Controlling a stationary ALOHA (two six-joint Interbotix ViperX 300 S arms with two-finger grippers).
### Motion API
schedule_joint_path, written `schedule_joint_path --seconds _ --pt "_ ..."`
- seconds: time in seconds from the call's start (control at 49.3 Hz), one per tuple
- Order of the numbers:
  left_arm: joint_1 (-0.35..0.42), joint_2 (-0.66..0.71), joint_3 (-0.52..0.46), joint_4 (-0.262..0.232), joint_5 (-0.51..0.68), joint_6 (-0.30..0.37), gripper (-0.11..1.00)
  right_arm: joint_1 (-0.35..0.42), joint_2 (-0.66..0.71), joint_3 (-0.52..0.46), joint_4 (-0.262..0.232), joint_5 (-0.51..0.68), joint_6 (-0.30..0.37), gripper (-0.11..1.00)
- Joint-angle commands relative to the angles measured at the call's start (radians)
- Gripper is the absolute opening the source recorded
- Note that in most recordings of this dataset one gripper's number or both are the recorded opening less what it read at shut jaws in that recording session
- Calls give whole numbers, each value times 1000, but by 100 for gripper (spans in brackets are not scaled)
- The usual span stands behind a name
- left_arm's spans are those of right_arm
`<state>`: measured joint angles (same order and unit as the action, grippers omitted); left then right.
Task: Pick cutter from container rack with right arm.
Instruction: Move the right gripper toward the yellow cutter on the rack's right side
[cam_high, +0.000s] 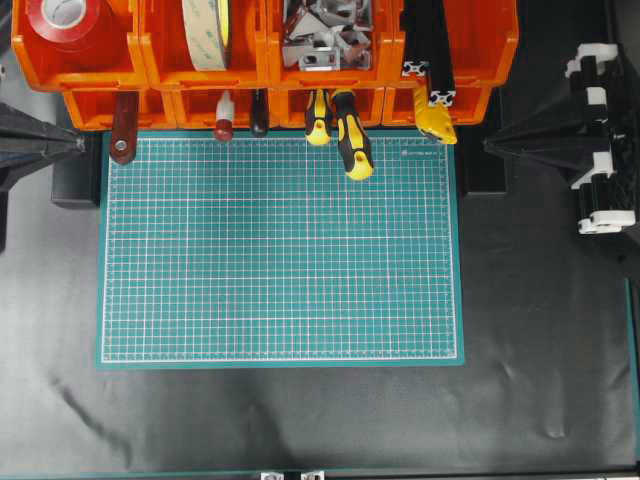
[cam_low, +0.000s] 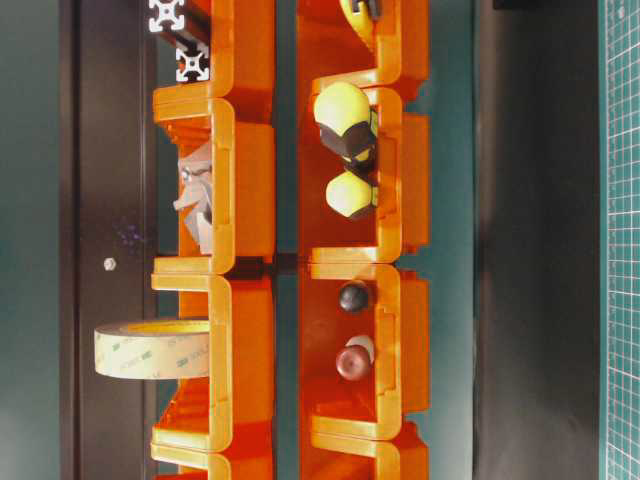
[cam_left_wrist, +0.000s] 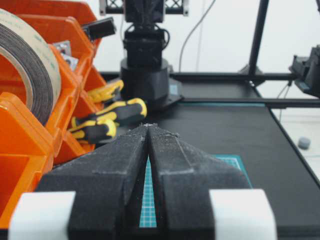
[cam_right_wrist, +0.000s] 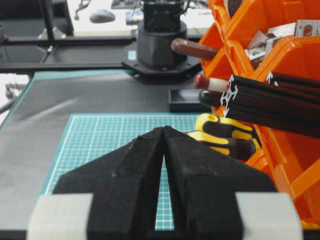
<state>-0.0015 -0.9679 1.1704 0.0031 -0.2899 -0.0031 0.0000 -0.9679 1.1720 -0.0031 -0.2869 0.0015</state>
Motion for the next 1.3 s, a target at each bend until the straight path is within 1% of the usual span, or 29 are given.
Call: schedule_joint_path --seconds 0.0,0.02,0.041,0.081,0.183,0.264,0.345,0.446,0.548,0.588,0.69,0.75,0.811,0.831,0.872,0.913,0.994,1.055,1.075,1.095,1.156,1.237,1.278 --pt "-21 11 -55 29 11 -25 6 0 5 -35 8 -6 9 2" --pt "-26 11 -64 29 18 -31 6 2 5 -44 8 8 11 2" --pt "-34 14 -81 29 35 -37 4 3 8 -55 8 26 11 3" --pt "-43 17 -101 29 69 -40 0 8 14 -80 8 83 12 1" --pt "-52 15 -146 32 169 -43 0 14 44 -189 5 268 11 0" --pt "-54 11 -169 32 216 -43 0 31 69 -262 0 385 -2 0" --pt "-55 9 -179 32 225 -41 0 57 92 -328 -14 476 -5 0" --pt "-55 6 -184 32 230 -40 0 101 123 -388 -38 563 -5 0" --pt "-55 8 -183 32 232 -40 0 158 161 -446 -78 678 -3 0" --pt "-55 9 -184 32 232 -40 0 178 179 -471 -104 730 -3 0" --pt "-54 12 -183 32 232 -44 0 218 224 -546 -199 884 15 0" --pt "-54 12 -184 32 232 -49 0 249 255 -591 -272 980 32 0" --pt "-55 9 -184 32 232 -51 0 285 285 -626 -356 1065 67 0" --pt "-55 8 -184 32 232 -51 0 307 301 -640 -407 1103 94 0" --pt "-55 8 -184 32 232 -51 0 339 319 -653 -483 1149 137 0" --pt "-55 8 -184 32 232 -51 0 368 336 -663 -571 1189 187 0" --pt "-55 6 -184 32 232 -51 0 434 370 -664 -739 1258 305 0" --pt "-55 6 -184 32 232 -51 0 485 391 -657 -841 1305 402 0" --pt "-55 8 -184 32 232 -52 0 500 397 -652 -867 1319 430 0" --pt "-55 8 -184 32 232 -52 0 518 403 -647 -887 1335 457 0" --pt "-54 9 -184 32 232 -51 0 558 420 -634 -920 1374 525 0" --pt "-51 11 -184 32 232 -52 0 603 440 -612 -930 1417 574 0" --pt "-51 11 -184 32 232 -52 0 620 453 -601 -930 1431 577 0"
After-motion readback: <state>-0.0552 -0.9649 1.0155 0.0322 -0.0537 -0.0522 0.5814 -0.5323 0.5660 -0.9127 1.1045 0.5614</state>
